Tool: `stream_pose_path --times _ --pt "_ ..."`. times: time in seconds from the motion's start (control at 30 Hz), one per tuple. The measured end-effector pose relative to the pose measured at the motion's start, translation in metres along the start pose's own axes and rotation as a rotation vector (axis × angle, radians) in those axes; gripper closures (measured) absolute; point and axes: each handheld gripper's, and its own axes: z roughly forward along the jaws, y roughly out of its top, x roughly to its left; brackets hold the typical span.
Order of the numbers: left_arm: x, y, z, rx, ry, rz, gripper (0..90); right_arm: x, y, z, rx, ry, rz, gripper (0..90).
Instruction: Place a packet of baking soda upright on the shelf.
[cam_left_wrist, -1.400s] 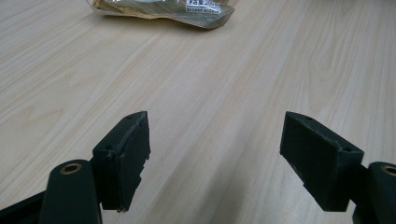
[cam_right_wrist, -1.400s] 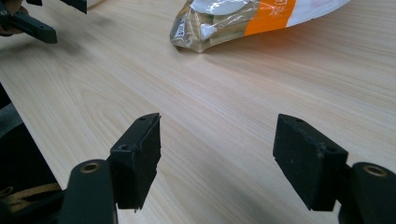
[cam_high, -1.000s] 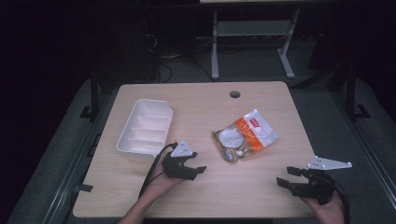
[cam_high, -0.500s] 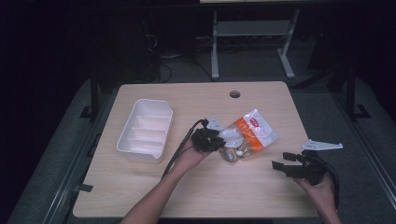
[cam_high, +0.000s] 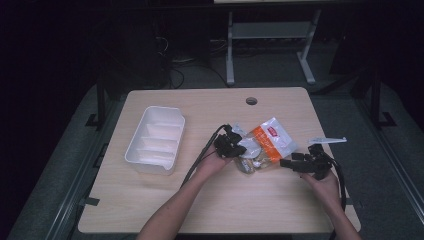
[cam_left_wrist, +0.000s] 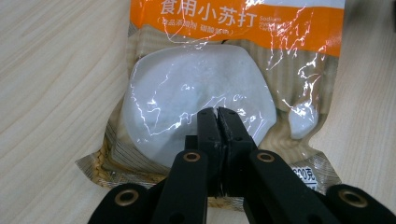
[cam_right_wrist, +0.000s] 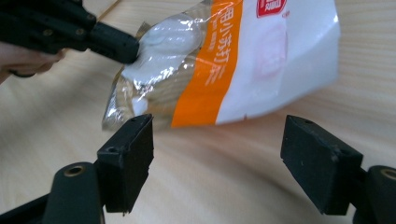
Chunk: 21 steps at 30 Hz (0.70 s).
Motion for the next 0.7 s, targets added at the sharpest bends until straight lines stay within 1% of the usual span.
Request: stream_pose_path --times 0.07,0.1,0.13,0.2,0.27,0.3,0.33,0.37,0.4,0.47,0.57,0.63,0.67,0.7 --pt "-0.001 0.000 0.000 0.001 0.009 0.011 88.8 0.000 0.003 0.007 -0.005 0.010 0.013 27.0" --pt "-0.002 0.001 0.000 0.004 0.014 0.017 88.8 -0.001 0.006 0.012 0.011 0.005 0.023 27.4" --pt "-0.003 0.000 0.000 0.005 0.017 0.022 88.9 0.000 0.008 0.016 0.012 -0.002 0.022 28.6" --pt "-0.003 0.000 0.001 0.004 0.017 0.022 89.0 0.001 0.011 0.022 0.008 -0.007 0.032 30.4" --pt "-0.003 0.000 0.001 0.004 0.017 0.024 89.0 0.000 0.014 0.028 -0.005 0.000 0.049 33.8" --pt "-0.003 0.000 0.001 0.004 0.017 0.024 89.0 0.000 0.014 0.028 -0.005 0.000 0.049 33.8" --pt "-0.003 0.000 0.001 0.005 0.018 0.026 89.0 -0.001 0.015 0.033 -0.021 -0.006 0.064 39.4" --pt "-0.003 0.000 0.001 0.005 0.019 0.029 89.0 -0.002 0.016 0.034 -0.019 -0.008 0.073 40.7" --pt "-0.003 0.000 0.001 0.005 0.020 0.030 89.0 -0.004 0.017 0.036 -0.016 0.003 0.089 42.5" --pt "-0.003 0.000 0.001 0.002 0.020 0.034 88.9 -0.005 0.019 0.037 -0.037 0.020 0.118 47.0" --pt "-0.002 -0.001 0.001 -0.005 0.009 0.020 88.3 -0.005 0.021 0.042 -0.038 0.020 0.126 50.4" --pt "-0.001 -0.001 0.001 -0.011 0.000 0.024 85.9 -0.004 0.022 0.044 -0.033 0.012 0.132 59.0" --pt "-0.001 -0.001 0.001 -0.014 -0.003 0.026 84.8 -0.004 0.022 0.045 -0.031 0.008 0.126 59.8" --pt "0.000 -0.001 0.001 -0.018 -0.008 0.020 83.5 -0.004 0.023 0.046 -0.023 0.011 0.134 64.0"
